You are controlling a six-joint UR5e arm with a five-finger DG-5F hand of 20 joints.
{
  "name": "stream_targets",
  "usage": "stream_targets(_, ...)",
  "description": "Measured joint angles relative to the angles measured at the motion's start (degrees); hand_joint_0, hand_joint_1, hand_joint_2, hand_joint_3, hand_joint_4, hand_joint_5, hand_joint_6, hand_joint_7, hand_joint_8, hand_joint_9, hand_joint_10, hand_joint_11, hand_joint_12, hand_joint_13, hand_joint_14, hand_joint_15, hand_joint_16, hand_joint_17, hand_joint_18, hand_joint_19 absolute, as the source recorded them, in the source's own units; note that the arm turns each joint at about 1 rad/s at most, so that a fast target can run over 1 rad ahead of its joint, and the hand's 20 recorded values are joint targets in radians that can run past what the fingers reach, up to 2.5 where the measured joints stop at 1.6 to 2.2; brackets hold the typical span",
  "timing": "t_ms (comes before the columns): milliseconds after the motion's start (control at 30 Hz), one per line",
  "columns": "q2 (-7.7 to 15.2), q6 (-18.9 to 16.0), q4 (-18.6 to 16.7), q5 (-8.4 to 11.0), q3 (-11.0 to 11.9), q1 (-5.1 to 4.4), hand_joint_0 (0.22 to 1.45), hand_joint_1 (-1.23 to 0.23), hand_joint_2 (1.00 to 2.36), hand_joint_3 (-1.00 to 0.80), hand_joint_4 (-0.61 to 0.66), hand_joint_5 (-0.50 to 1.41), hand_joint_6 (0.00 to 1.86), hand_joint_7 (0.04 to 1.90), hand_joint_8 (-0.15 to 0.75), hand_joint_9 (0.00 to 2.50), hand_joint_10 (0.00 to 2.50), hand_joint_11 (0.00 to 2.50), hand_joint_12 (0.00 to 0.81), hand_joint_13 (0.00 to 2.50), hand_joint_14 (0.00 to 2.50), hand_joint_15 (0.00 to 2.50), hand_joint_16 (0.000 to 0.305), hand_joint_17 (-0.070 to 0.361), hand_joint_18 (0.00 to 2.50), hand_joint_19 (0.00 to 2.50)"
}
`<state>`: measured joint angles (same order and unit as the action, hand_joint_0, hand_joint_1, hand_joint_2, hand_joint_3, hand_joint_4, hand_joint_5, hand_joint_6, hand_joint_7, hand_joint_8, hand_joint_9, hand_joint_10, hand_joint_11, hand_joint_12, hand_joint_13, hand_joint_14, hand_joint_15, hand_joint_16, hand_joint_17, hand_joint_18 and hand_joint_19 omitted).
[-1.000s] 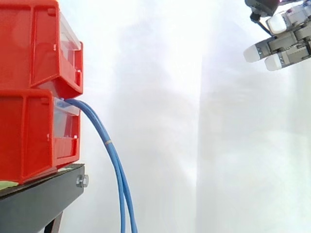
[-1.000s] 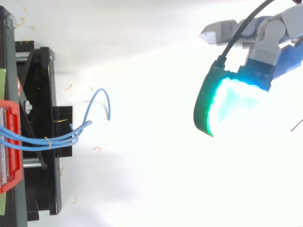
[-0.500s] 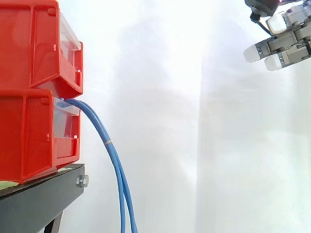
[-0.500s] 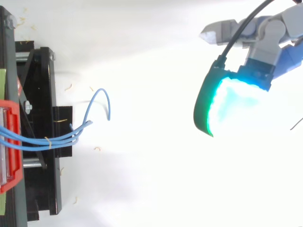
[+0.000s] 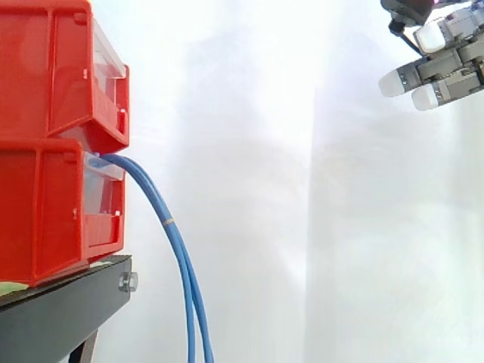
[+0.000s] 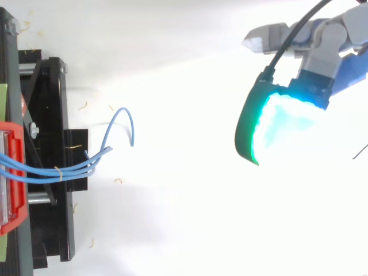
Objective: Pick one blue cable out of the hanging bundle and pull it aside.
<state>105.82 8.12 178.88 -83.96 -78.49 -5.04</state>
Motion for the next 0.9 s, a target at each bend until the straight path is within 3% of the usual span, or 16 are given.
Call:
stream_targets(567,0.64,0.05,2.25,-0.02,-0.08,-0.36,0.5,-0.51,1.0,-0.46,0.28,-0.2,0.5,0.79,0.34,0.54,0.01,0.2,0.394,0.14,0.0,0.08,0.065,0.146,0.13,0.18)
stream_targets(900,7.87,-1.48,0.92,-0.06,-0.08,-0.48,0.5,-0.51,1.0,-0.46,0.28,-0.2,0.5,0.79,0.34,0.55,0.01,0.21,0.394,0.22,0.0,0.12,0.065,0.147,0.22,0.21)
